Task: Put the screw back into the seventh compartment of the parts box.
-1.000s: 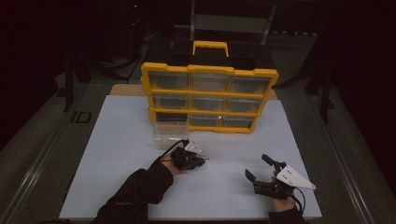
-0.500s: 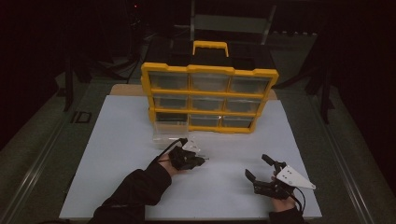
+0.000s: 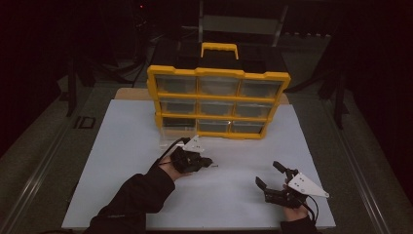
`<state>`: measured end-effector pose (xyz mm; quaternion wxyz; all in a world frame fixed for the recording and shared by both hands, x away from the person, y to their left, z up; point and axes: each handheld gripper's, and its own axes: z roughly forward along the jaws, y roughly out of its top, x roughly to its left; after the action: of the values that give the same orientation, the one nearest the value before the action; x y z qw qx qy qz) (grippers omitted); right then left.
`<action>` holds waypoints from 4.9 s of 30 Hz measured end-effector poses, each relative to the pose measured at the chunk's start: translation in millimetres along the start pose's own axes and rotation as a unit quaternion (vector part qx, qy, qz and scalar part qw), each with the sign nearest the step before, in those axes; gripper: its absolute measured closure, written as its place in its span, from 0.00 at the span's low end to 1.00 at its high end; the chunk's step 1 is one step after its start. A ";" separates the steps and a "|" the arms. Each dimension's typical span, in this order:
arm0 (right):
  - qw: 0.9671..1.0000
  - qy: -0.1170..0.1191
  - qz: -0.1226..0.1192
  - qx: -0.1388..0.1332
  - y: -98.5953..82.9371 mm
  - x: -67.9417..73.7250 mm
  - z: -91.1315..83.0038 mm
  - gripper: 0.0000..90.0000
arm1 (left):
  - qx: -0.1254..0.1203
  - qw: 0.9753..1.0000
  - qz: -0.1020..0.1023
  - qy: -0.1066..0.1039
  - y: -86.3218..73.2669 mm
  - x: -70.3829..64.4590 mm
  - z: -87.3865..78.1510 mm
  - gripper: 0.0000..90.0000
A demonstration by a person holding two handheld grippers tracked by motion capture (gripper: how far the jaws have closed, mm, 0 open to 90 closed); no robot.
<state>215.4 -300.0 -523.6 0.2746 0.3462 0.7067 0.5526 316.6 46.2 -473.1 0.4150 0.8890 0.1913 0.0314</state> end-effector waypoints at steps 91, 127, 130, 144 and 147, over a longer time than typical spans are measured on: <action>1.000 0.005 0.001 0.005 -0.9 0.4 1.5 0.15 | 0.059 0.968 -0.185 0.161 -8.1 66.2 -45.1 0.88; 1.000 0.005 -0.002 0.004 0.1 1.0 0.7 0.15 | -0.026 0.987 -0.127 0.094 19.5 29.3 -62.4 0.08; 1.000 0.005 -0.002 0.004 0.1 0.9 0.6 0.15 | -0.030 0.989 -0.116 0.090 22.9 24.3 -56.8 0.09; 1.000 0.006 -0.001 0.004 -0.1 1.0 0.9 0.15 | -0.081 0.991 -0.086 0.058 31.7 7.3 -32.4 0.12; 1.000 0.005 0.000 0.005 -0.1 0.8 0.6 0.15 | -0.079 0.992 -0.082 0.050 29.9 4.6 -24.4 0.15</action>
<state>215.4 -299.0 -523.9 0.2690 0.3445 0.7108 0.5511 325.0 48.2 -435.2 0.4752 0.8319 0.2807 0.0572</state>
